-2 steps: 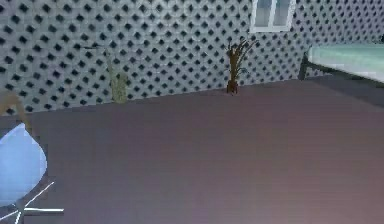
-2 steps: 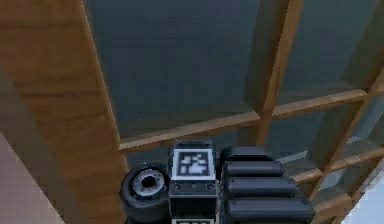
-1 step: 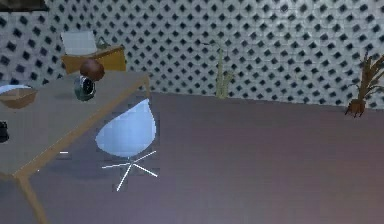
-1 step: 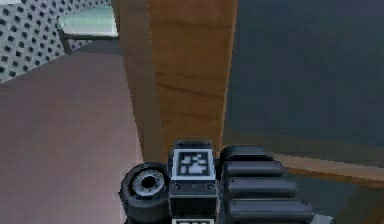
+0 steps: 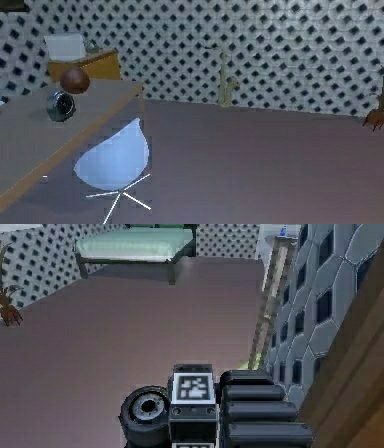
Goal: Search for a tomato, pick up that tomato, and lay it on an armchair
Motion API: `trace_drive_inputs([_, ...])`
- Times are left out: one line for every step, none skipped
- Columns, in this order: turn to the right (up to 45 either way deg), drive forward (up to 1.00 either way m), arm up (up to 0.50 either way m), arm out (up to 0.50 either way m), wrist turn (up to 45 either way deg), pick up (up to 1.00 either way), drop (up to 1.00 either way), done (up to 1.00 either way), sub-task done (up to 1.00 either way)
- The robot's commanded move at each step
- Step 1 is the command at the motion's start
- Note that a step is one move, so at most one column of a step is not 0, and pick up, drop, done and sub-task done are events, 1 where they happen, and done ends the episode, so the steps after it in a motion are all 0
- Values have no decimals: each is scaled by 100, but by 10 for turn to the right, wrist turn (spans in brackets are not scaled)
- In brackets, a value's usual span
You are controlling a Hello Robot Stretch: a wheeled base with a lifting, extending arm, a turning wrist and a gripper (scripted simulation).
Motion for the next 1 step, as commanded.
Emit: trace_drive_inputs([450, 0, 0, 0, 0, 0, 0, 0, 0])
